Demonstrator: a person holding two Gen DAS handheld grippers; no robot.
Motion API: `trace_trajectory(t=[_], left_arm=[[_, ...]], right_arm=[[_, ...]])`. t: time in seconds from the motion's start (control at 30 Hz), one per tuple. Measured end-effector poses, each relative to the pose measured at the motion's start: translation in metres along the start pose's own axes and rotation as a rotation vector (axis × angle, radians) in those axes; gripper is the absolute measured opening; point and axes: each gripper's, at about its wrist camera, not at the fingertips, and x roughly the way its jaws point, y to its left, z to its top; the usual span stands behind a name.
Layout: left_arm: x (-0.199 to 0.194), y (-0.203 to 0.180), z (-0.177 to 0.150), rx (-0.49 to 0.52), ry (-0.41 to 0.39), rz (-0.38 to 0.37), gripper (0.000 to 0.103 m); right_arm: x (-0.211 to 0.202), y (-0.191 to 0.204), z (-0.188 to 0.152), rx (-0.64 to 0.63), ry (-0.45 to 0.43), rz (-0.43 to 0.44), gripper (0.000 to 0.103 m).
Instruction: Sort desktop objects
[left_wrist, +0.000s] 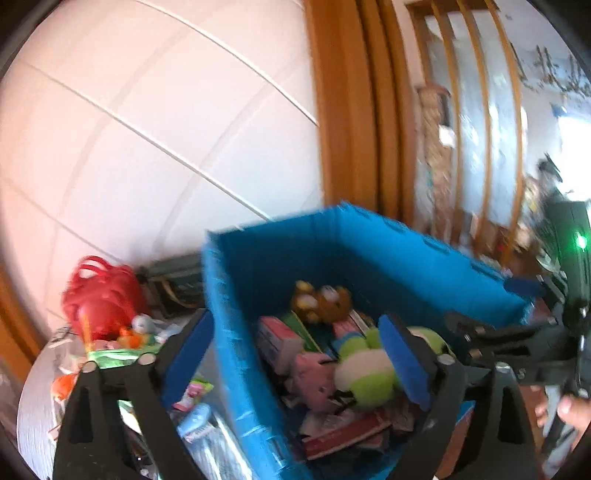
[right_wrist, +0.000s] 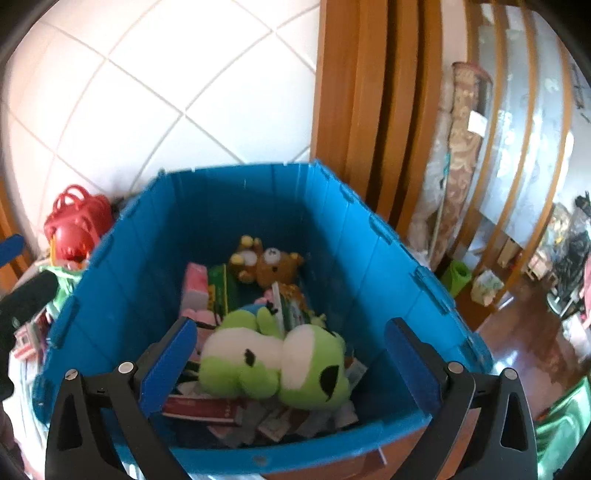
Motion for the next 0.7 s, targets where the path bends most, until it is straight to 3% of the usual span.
trace_trajectory(t=[0.1, 0.23, 0.57, 0.7], left_arm=[[-0.020, 0.009, -0.009, -0.033, -0.074, 0.053, 0.102], [-0.023, 0.018, -0.019, -0.058, -0.076, 0.102, 0.102], [-0.013, 0.032, -0.039, -0.100, 0.087, 0.061, 0.102], [-0.019, 0.037, -0.045, -0.131, 0.118, 0.053, 0.102]], right_arm=[[-0.012, 0.009, -0.009, 0.012, -0.036, 0.006, 0.103], [-0.021, 0.019, -0.019, 0.031, -0.067, -0.020, 0.103], [-0.041, 0.031, -0.037, 0.056, -0.098, -0.065, 0.103], [-0.051, 0.033, -0.040, 0.059, -0.109, -0.054, 0.103]])
